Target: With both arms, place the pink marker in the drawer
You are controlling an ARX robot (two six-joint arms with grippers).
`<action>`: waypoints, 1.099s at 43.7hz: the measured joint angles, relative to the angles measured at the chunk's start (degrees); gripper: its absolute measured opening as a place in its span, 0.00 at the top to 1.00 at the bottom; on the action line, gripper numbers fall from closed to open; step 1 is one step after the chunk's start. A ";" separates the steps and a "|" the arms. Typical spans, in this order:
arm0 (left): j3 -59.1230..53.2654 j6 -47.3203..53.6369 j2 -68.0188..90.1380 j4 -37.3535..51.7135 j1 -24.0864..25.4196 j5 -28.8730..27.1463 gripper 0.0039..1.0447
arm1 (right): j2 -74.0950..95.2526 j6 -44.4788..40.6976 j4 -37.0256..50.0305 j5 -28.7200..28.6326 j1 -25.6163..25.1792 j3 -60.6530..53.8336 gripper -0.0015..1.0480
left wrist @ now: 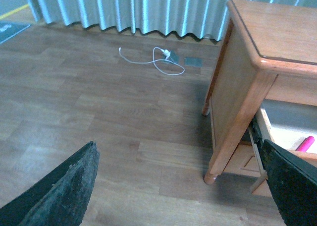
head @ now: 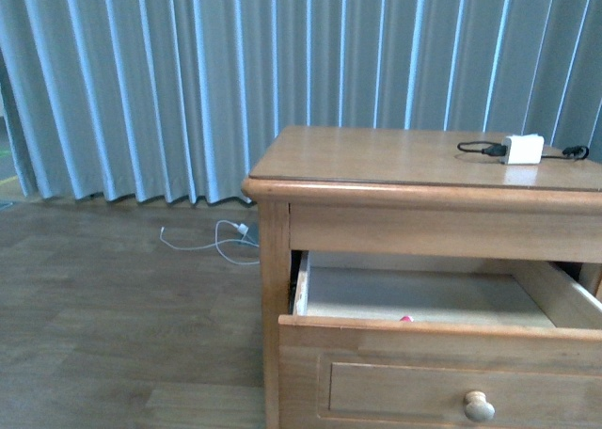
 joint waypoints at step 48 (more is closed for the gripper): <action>-20.74 5.55 -36.15 -7.76 15.76 20.90 0.96 | -0.04 0.00 0.00 0.00 0.04 0.00 0.08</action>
